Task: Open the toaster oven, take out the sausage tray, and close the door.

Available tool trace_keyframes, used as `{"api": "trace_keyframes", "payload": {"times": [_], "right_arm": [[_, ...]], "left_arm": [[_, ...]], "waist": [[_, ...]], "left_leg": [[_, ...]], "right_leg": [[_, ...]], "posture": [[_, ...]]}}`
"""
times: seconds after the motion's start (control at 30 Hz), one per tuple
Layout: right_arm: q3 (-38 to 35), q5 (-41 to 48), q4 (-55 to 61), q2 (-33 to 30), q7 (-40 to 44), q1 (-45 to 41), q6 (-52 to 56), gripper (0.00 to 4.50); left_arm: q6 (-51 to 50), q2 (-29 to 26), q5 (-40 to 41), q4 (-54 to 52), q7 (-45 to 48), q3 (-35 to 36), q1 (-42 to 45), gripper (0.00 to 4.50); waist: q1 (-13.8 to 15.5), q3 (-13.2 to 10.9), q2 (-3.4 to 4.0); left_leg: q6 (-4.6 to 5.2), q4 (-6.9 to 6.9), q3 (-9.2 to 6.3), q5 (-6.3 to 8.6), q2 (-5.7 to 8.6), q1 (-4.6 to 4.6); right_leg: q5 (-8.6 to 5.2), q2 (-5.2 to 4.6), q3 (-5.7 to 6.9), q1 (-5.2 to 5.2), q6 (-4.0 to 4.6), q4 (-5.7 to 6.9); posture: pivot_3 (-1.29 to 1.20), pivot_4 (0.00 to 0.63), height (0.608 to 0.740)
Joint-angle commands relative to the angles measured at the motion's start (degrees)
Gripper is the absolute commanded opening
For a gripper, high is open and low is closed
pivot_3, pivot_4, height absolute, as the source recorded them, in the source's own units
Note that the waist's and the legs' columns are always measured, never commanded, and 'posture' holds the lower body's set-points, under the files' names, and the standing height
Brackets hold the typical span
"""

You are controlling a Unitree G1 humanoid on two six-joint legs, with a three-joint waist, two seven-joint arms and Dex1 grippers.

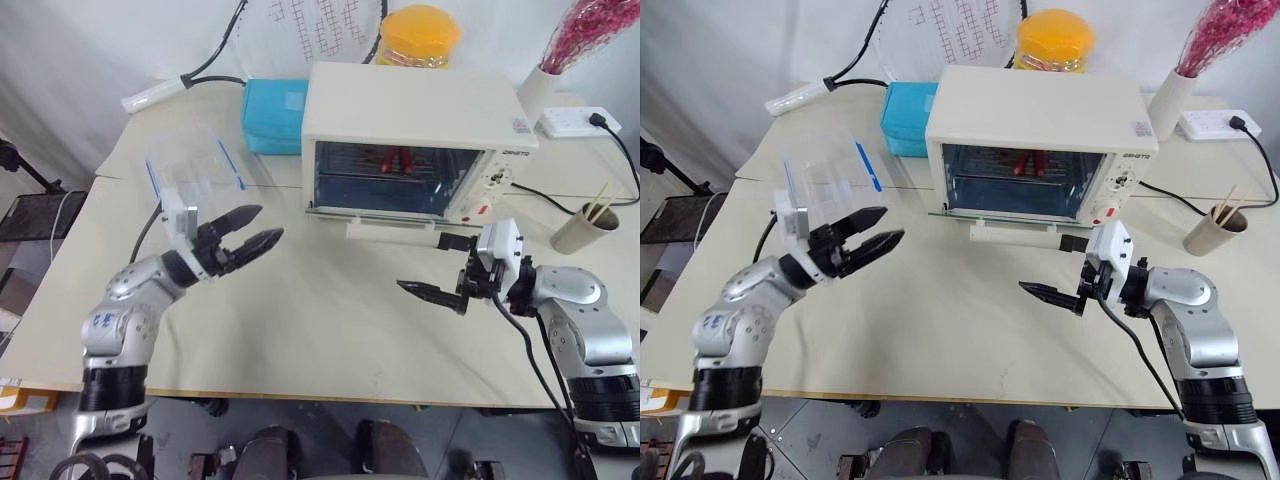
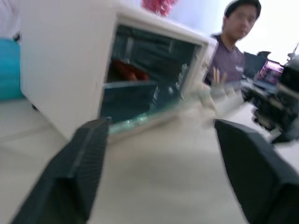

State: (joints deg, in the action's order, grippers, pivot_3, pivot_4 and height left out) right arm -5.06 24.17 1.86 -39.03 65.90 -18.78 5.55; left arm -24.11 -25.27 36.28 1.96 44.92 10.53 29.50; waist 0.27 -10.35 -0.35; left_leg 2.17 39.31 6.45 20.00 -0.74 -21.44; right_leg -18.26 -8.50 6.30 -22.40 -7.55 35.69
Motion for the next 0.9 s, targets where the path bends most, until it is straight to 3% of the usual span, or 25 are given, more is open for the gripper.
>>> {"api": "trace_keyframes", "payload": {"times": [0.03,0.27,0.47,0.67,0.8,0.9], "right_arm": [[-0.6,-0.6,1.3,-0.7,1.4,0.4,-4.2,4.5],[-0.3,-1.5,1.8,-0.1,0.0,0.8,-5.4,4.5],[-2.4,-1.7,4.3,-0.1,-3.0,6.8,-5.8,4.5],[-9.1,-3.4,6.9,0.5,-9.0,24.3,-8.6,4.5],[-15.3,-4.7,5.7,1.8,-13.2,33.6,-12.8,4.5],[-20.1,-4.8,8.0,1.1,-17.8,34.7,-11.7,4.5]], "left_arm": [[4.1,2.1,-4.2,5.7,-0.1,-2.7,5.6,2.26],[12.2,9.4,-12.9,20.8,0.5,-9.0,15.9,0.01],[15.6,12.4,-17.1,25.5,2.6,-12.4,18.0,0.01],[17.2,11.2,-20.3,24.1,4.9,-14.7,14.3,0.01],[16.9,10.9,-20.9,21.9,5.2,-15.0,11.3,0.01],[16.9,10.5,-21.7,19.6,5.2,-15.4,8.9,0.01]], "waist": [[0.1,0.0,-0.01],[0.2,0.0,-0.04],[0.9,0.0,-0.06],[2.9,0.0,-0.05],[2.6,0.0,-0.06],[1.5,0.0,-0.06]], "left_leg": [[0.0,0.0,-0.01,0.0,0.02,-0.01],[0.02,-0.01,0.01,0.01,0.09,-0.05],[0.02,-0.02,0.0,0.01,0.07,-0.06],[0.06,0.0,-0.27,0.03,0.09,-0.17],[0.12,0.05,-0.24,0.06,0.16,-0.22],[0.14,0.31,-0.18,0.04,0.03,-0.08]], "right_leg": [[0.0,0.0,0.03,0.0,0.0,-0.02],[0.0,0.0,0.27,0.0,-0.01,-0.06],[0.0,-0.01,0.43,0.0,-0.01,-0.07],[0.01,-0.05,0.64,0.05,-0.01,-0.09],[0.01,-0.08,0.66,0.1,-0.03,-0.22],[0.08,-0.06,0.6,0.36,-0.15,-0.26]], "posture": [[0.0,0.15,0.74],[0.0,0.15,0.74],[0.0,0.15,0.74],[0.0,0.15,0.74],[0.0,0.15,0.74],[0.0,0.15,0.74]]}}
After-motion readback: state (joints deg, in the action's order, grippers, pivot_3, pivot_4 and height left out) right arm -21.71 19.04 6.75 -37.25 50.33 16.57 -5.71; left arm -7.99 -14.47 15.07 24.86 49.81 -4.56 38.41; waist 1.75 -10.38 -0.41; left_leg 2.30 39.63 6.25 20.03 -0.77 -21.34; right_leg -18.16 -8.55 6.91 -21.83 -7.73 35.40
